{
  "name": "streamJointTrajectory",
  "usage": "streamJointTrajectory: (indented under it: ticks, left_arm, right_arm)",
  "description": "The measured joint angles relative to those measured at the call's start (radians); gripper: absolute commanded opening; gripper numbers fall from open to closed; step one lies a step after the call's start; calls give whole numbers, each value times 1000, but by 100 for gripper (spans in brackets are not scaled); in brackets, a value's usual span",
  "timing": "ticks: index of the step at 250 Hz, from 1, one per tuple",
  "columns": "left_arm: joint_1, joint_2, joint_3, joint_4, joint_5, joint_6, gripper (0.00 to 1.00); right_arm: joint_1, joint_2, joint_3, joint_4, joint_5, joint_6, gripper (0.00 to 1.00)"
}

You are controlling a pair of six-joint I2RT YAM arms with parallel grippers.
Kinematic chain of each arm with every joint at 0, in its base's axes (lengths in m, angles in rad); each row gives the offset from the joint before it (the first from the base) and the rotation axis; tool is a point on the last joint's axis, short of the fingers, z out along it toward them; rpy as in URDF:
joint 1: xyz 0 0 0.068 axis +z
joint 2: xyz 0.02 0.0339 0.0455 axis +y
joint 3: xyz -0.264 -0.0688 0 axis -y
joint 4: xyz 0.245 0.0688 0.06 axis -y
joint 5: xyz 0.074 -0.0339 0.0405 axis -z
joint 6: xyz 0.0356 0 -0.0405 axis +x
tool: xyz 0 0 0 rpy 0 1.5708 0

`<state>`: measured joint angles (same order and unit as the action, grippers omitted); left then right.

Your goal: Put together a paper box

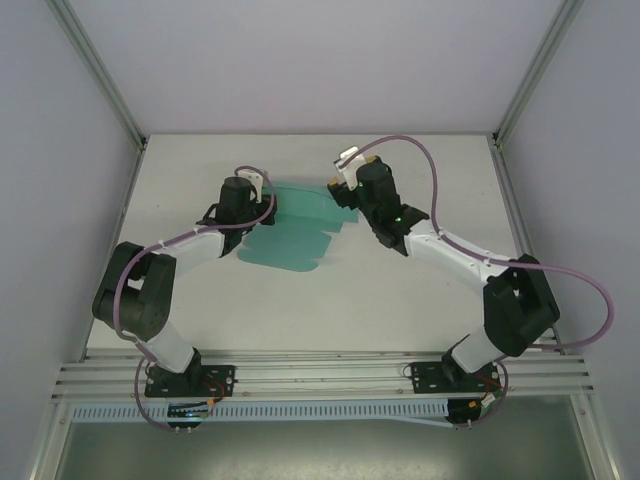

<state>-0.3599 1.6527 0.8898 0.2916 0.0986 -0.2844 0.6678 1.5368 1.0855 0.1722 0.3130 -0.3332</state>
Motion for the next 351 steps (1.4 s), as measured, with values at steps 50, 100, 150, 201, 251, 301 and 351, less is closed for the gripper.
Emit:
streamJointTrajectory:
  ticks: [50,100,150,201,251,301,351]
  left_arm:
    - [2,0,2,-12,13,-24,0]
    - [18,13,2,-5,30,-56,0]
    - [30,37,2,4,77,-119,0]
    - [19,37,2,13,104,-119,0]
    - [-3,34,24,20,115,-98,0]
    - [-2,12,49,27,134,-77,0]
    - [-2,5,58,40,153,-55,0]
  right_arm:
    - [40,80,0,25,-27,32,84]
    - [49,138,-34,242,4,126,87]
    - [120,229,-55,495,265,184,98]
    - [156,159,-161,508,396,210,99]
    - [157,-82,-238,251,359,301,99]
    - [144,-294,-334,3,313,432,99]
    - [95,-315,-357,-168,268,520,99]
